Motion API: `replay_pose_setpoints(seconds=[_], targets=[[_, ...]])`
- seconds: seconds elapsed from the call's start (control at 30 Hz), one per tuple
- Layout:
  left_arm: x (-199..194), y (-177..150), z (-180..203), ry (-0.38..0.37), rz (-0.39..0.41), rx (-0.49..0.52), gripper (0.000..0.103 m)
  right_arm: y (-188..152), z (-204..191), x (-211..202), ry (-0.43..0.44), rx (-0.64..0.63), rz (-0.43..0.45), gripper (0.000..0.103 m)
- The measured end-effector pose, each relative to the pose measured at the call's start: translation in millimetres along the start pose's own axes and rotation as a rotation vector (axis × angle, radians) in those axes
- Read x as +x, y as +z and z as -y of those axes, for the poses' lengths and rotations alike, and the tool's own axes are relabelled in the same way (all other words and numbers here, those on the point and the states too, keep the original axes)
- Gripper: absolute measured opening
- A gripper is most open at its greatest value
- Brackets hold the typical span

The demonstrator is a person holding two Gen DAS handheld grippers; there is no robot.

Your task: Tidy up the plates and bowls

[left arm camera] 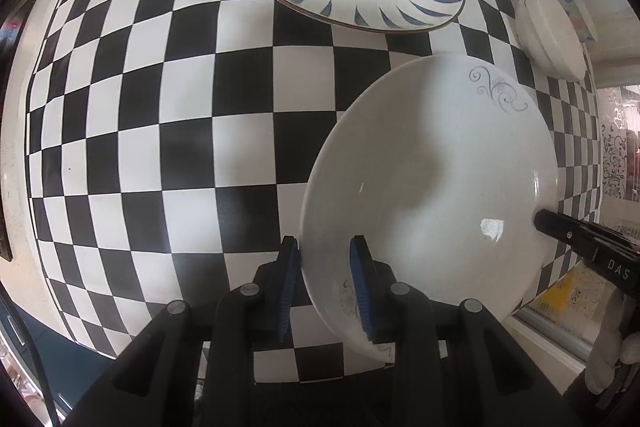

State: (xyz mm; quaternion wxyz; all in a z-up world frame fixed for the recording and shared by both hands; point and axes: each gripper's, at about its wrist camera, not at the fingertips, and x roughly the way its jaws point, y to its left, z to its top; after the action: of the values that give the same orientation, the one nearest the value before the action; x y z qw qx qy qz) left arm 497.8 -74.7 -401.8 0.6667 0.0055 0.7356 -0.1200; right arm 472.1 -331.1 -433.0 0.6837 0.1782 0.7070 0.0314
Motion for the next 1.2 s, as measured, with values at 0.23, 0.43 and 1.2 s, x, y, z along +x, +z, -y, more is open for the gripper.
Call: replay_pose_setpoints(seconds=[0.23,0.43,1.2], targets=[[-49.3,16.2,-10.2,-0.032,0.109,-0.045,0.026,27.4,-7.0,-42.6,0.068,-0.002,0.075,0.017],[-86.0,67.1,-29.0,-0.049,0.196,-0.091,0.04,75.4,-48.1,-74.4,0.139,-0.077,0.154,0.079],[-9.5,204.6,-70.3,-0.07,0.033,-0.132,0.041,234.8,-100.3,20.0,0.078,-0.028,0.006,0.045]])
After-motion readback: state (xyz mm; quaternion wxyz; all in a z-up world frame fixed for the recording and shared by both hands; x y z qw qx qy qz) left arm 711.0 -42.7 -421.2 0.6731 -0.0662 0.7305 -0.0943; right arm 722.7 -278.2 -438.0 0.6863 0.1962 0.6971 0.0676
